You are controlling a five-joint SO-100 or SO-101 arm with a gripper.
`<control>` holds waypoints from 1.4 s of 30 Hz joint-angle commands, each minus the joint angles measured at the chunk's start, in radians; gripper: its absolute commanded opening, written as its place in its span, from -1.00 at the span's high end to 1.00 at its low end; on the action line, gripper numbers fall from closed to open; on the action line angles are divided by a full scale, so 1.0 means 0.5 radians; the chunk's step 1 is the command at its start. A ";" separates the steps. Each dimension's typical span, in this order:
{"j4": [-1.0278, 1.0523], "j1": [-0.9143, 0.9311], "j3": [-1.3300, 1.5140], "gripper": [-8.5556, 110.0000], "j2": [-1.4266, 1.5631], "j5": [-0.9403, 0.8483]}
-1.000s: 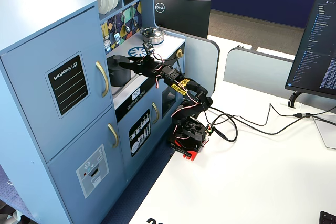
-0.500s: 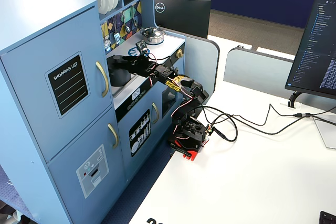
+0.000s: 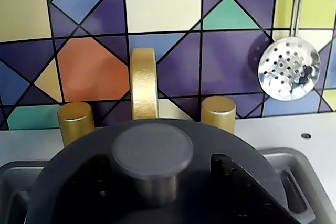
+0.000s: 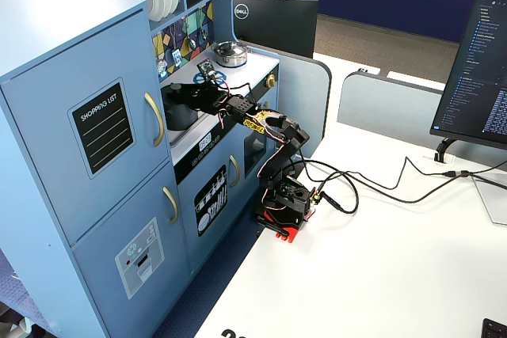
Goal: Take off the lid from the gray recipient and place it on the counter
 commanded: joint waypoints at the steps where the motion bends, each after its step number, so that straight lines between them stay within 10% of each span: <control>1: -0.058 -0.043 -0.138 0.76 -0.003 -0.052; 42: -0.426 0.982 -0.175 0.86 -0.058 -0.049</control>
